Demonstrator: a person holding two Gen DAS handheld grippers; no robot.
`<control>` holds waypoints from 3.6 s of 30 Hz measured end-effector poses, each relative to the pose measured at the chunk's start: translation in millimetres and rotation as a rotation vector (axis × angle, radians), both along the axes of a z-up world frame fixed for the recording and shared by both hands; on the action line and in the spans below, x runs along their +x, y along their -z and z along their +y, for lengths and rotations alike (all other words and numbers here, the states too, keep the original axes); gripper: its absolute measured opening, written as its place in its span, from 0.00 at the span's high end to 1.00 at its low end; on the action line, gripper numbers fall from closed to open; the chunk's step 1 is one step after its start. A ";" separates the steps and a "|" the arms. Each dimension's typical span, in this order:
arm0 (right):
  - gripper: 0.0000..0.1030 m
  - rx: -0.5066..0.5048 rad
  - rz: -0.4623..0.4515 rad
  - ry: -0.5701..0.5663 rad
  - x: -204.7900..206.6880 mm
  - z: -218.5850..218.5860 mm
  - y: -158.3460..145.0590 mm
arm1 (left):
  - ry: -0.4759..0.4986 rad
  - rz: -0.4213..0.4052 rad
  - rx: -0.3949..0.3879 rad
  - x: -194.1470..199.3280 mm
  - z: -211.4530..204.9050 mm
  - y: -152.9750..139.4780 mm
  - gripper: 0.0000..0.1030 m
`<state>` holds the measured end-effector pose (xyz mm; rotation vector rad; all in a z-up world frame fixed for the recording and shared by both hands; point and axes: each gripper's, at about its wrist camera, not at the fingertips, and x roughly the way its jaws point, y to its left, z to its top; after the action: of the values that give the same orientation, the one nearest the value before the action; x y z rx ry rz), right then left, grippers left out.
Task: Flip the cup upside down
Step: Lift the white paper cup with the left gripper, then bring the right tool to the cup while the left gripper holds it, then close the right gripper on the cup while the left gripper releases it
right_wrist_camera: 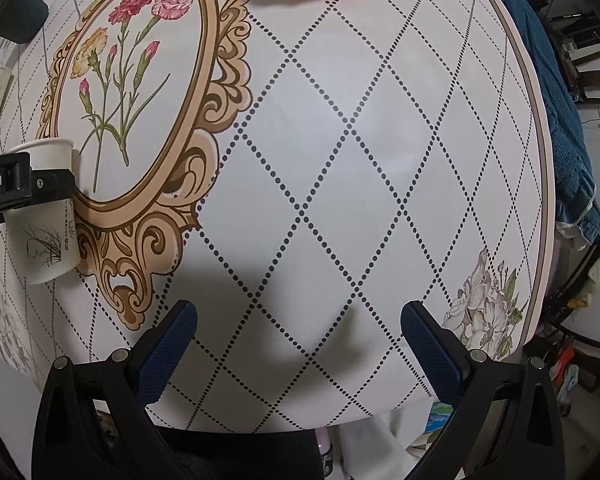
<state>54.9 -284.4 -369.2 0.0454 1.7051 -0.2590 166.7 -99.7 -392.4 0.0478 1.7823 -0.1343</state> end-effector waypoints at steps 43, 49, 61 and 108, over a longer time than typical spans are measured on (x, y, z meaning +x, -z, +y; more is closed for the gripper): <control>0.00 -0.222 -0.206 -1.061 3.1 212.9 -113.9 | -0.301 -0.229 0.195 -95.0 201.5 -93.3 0.05; 0.00 -0.536 -0.109 -1.914 -29.6 236.4 -69.9 | -0.351 -0.178 0.224 -89.2 201.3 -66.2 0.05; 0.02 -0.793 0.098 -3.010 -54.6 178.8 7.1 | -0.378 -0.114 0.255 -80.2 198.3 -24.8 0.05; 0.36 -0.633 0.135 -3.019 0.1 221.3 36.3 | -0.353 -0.075 0.280 -71.1 185.2 2.8 0.05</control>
<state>55.0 -63.1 -405.5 -2.5762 0.1323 1.4129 95.6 85.5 -395.2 -0.0611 1.6958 0.3664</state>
